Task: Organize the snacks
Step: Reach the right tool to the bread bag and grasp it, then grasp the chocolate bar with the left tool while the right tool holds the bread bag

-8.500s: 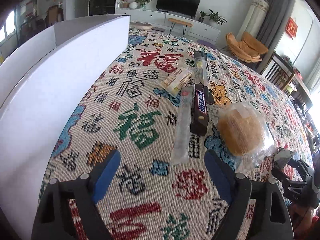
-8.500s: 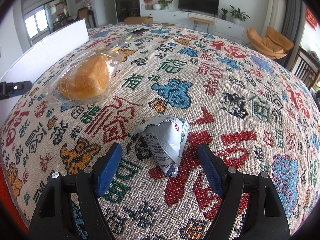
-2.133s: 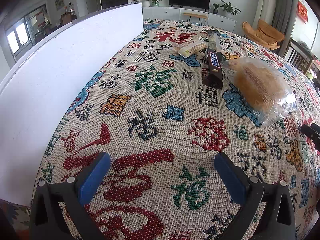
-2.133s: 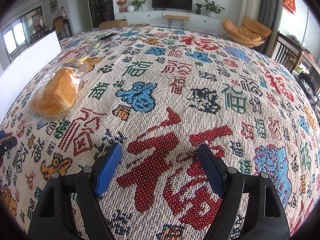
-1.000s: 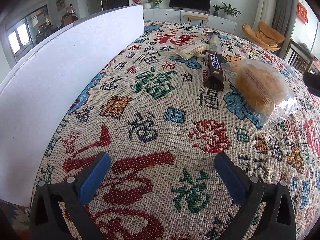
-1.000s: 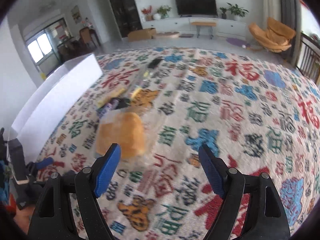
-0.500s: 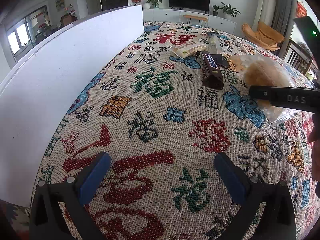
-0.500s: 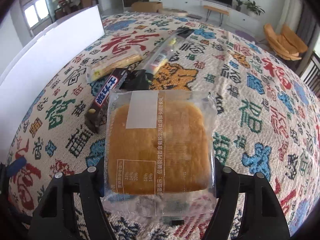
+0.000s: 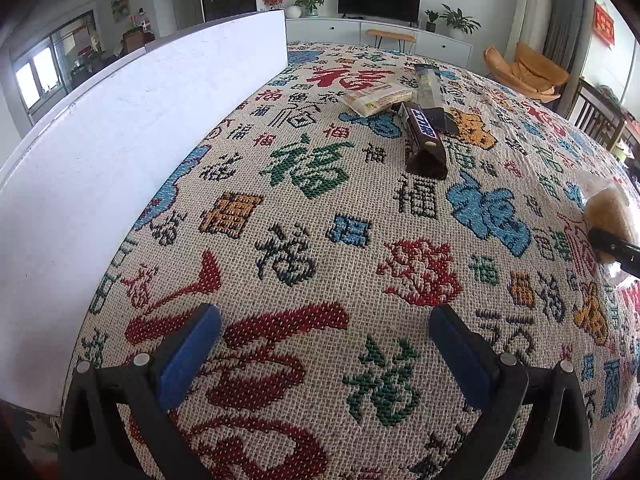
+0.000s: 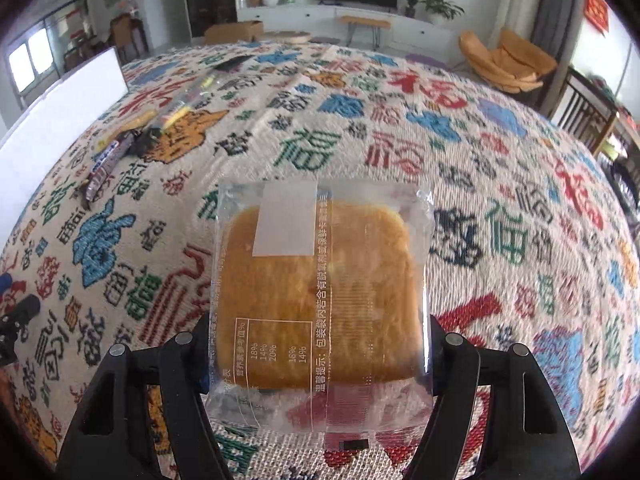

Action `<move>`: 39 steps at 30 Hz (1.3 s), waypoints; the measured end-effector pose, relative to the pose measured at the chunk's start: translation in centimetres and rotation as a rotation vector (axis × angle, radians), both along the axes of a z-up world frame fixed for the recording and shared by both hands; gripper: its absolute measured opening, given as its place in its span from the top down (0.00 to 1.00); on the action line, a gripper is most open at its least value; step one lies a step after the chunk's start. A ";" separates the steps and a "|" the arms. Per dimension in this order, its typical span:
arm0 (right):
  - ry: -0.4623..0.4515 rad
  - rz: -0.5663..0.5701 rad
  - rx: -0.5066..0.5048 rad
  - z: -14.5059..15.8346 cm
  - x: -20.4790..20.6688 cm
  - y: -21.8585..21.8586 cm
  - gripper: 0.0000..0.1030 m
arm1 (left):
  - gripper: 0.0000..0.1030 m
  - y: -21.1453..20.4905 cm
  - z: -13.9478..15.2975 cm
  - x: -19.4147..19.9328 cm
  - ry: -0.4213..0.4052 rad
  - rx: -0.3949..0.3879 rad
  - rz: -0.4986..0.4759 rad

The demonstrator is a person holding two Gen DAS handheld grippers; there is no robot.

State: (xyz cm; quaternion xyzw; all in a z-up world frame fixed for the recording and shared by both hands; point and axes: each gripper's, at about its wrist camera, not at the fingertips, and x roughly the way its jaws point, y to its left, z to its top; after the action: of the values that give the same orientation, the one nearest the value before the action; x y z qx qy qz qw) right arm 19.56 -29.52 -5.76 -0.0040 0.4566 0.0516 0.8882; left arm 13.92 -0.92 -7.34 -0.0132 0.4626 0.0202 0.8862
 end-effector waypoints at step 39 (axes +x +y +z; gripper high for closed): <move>-0.054 -0.012 0.013 -0.1 -0.9 -0.5 0.23 | 0.83 -4.7 1.3 12.4 0.083 -0.080 -0.132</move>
State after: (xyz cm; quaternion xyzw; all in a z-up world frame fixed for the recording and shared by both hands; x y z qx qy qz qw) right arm 18.66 -29.99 -5.83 0.0031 0.4320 0.0490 0.9005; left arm 26.33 -5.59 -6.04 -0.0171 0.4993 -0.0564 0.8644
